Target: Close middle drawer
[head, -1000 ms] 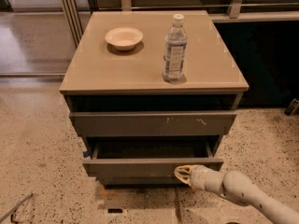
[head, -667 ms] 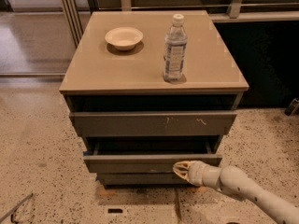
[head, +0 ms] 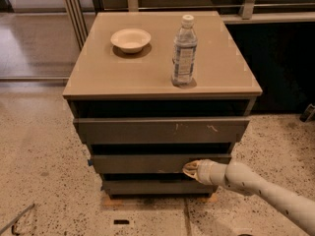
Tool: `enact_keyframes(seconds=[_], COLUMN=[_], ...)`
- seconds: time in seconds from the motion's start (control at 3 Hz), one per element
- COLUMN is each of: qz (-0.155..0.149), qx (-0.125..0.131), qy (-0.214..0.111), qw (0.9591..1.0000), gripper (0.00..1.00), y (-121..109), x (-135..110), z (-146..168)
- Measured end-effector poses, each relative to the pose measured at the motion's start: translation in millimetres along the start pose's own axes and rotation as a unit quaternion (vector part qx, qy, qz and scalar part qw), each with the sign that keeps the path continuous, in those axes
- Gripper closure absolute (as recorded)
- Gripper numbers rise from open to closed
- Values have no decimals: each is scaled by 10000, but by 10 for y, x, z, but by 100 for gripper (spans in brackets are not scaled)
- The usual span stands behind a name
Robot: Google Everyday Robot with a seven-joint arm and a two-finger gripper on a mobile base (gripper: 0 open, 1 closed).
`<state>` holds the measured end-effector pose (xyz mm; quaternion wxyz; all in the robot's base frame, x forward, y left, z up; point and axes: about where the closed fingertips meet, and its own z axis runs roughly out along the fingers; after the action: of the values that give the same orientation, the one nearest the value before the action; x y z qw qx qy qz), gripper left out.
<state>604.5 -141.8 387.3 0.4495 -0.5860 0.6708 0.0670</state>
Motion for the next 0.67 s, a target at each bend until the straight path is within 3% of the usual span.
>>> enact_keyframes(seconds=[0.67], qz=[21], qx=[-141], qy=[-14], qw=[9999], gripper=[100], y=[22], x=[-26], z=[3])
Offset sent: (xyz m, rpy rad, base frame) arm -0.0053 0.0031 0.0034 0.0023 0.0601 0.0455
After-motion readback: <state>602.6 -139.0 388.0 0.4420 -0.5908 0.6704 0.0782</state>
